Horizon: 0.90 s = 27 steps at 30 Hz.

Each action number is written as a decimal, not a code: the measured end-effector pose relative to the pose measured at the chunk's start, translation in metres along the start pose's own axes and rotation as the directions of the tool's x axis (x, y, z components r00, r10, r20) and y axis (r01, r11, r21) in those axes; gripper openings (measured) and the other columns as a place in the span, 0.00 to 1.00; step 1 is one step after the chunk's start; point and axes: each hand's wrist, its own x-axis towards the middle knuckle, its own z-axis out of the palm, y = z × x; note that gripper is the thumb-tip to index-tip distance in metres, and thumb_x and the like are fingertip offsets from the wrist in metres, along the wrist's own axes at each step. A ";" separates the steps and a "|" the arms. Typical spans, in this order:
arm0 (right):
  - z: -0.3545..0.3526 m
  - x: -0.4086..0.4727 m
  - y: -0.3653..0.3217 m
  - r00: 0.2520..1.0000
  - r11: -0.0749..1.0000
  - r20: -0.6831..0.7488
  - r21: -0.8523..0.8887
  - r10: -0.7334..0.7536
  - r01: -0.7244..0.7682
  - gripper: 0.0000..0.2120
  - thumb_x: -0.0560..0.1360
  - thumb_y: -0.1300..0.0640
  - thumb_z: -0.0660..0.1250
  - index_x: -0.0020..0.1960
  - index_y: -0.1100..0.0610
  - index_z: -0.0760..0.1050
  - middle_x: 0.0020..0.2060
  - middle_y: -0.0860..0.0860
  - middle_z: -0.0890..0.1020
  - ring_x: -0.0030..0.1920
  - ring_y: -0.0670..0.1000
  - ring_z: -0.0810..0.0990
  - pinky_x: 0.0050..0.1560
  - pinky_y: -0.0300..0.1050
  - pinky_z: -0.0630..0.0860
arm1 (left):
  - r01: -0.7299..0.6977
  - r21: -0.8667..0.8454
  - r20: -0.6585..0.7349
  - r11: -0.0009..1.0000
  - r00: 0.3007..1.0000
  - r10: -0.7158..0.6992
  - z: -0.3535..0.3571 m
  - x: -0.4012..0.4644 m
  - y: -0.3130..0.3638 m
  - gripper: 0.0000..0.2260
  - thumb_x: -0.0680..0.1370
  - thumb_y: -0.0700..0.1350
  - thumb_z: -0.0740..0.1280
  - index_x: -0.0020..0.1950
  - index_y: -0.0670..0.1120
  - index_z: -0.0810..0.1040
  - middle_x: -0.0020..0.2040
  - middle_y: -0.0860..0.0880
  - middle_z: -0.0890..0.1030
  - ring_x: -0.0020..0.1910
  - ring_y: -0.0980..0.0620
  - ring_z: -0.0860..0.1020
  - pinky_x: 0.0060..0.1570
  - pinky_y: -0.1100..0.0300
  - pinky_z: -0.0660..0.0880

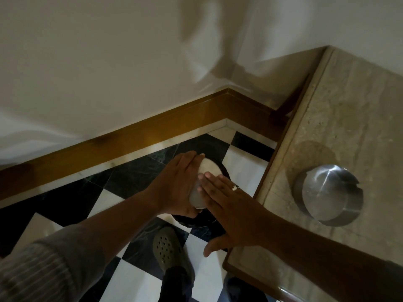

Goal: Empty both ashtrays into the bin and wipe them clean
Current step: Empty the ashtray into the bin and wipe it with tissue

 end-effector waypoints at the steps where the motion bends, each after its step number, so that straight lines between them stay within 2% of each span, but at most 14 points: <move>1: -0.002 0.001 -0.001 0.999 1.000 -0.037 0.021 -0.007 0.008 0.57 0.64 0.22 0.56 0.76 0.64 0.52 0.76 0.63 0.55 0.78 0.61 0.50 0.76 0.58 0.55 | -0.003 -0.016 -0.008 1.000 1.000 0.003 0.000 -0.001 0.000 0.55 0.58 0.68 0.71 0.75 0.43 0.52 0.75 0.38 0.65 0.74 0.41 0.61 0.74 0.47 0.56; 3: -0.004 0.003 -0.003 0.995 0.999 -0.098 0.044 0.008 -0.004 0.56 0.65 0.23 0.55 0.76 0.64 0.51 0.76 0.63 0.55 0.77 0.62 0.52 0.77 0.58 0.53 | -0.003 -0.046 -0.031 0.999 1.000 0.002 0.001 -0.002 -0.001 0.54 0.59 0.67 0.72 0.75 0.43 0.53 0.76 0.39 0.64 0.74 0.42 0.57 0.75 0.47 0.53; 6: -0.001 0.002 -0.004 1.000 1.000 -0.011 0.018 0.024 -0.024 0.58 0.64 0.22 0.57 0.76 0.65 0.55 0.76 0.64 0.57 0.77 0.62 0.53 0.73 0.61 0.61 | 0.015 -0.039 -0.009 0.999 1.000 -0.015 0.001 -0.005 -0.001 0.56 0.58 0.68 0.72 0.75 0.41 0.54 0.75 0.39 0.65 0.73 0.41 0.62 0.74 0.46 0.59; 10: -0.001 0.001 -0.005 0.996 0.998 -0.078 0.043 0.042 -0.039 0.56 0.65 0.22 0.55 0.76 0.64 0.51 0.76 0.63 0.55 0.77 0.62 0.52 0.77 0.57 0.54 | 0.002 -0.050 -0.020 0.999 1.000 -0.003 0.003 -0.004 -0.003 0.53 0.60 0.69 0.68 0.75 0.40 0.56 0.75 0.38 0.65 0.74 0.39 0.62 0.74 0.45 0.59; 12: 0.004 0.000 -0.004 0.999 0.999 -0.035 0.005 0.039 -0.039 0.58 0.64 0.21 0.56 0.76 0.64 0.53 0.76 0.63 0.55 0.77 0.62 0.52 0.75 0.59 0.57 | -0.007 -0.023 -0.008 1.000 1.000 0.007 0.003 -0.003 -0.004 0.54 0.59 0.69 0.69 0.75 0.40 0.57 0.74 0.38 0.66 0.72 0.39 0.65 0.73 0.44 0.62; 15: 0.004 -0.002 -0.004 0.998 0.997 -0.016 0.034 0.064 -0.063 0.56 0.66 0.22 0.52 0.76 0.64 0.50 0.77 0.62 0.52 0.77 0.60 0.50 0.77 0.57 0.52 | -0.034 -0.021 -0.026 0.999 0.999 0.033 0.002 -0.001 -0.002 0.53 0.59 0.68 0.70 0.75 0.41 0.57 0.74 0.38 0.66 0.72 0.41 0.63 0.74 0.47 0.59; 19: 0.005 0.000 -0.005 0.999 0.998 0.003 0.027 0.052 -0.052 0.58 0.64 0.21 0.55 0.77 0.63 0.51 0.77 0.63 0.54 0.77 0.62 0.50 0.74 0.62 0.59 | -0.025 -0.017 -0.036 1.000 0.999 0.025 0.004 -0.002 -0.002 0.54 0.58 0.67 0.72 0.74 0.40 0.57 0.73 0.38 0.67 0.71 0.40 0.65 0.73 0.46 0.60; 22: 0.006 0.002 -0.004 0.998 0.997 -0.026 0.049 0.062 -0.061 0.57 0.65 0.22 0.55 0.77 0.63 0.51 0.77 0.63 0.54 0.77 0.61 0.52 0.75 0.59 0.57 | -0.035 -0.078 -0.065 0.996 0.997 0.029 0.004 -0.001 -0.002 0.53 0.60 0.67 0.70 0.75 0.41 0.56 0.74 0.38 0.66 0.73 0.40 0.63 0.74 0.46 0.59; 25: 0.008 0.002 -0.003 0.997 0.997 0.025 -0.007 0.078 -0.078 0.59 0.63 0.21 0.57 0.77 0.63 0.51 0.77 0.62 0.54 0.77 0.61 0.51 0.73 0.61 0.61 | -0.057 -0.024 -0.048 0.998 0.997 0.056 0.005 -0.001 -0.005 0.53 0.58 0.67 0.72 0.74 0.40 0.58 0.72 0.37 0.69 0.70 0.40 0.66 0.72 0.44 0.64; 27: 0.008 0.002 -0.004 0.998 0.998 -0.019 0.013 0.066 -0.066 0.56 0.65 0.22 0.55 0.76 0.64 0.53 0.76 0.63 0.56 0.77 0.61 0.52 0.75 0.59 0.57 | -0.059 -0.007 -0.051 0.998 0.997 0.058 0.004 -0.002 -0.005 0.52 0.59 0.67 0.71 0.74 0.40 0.58 0.73 0.37 0.68 0.71 0.40 0.64 0.75 0.48 0.57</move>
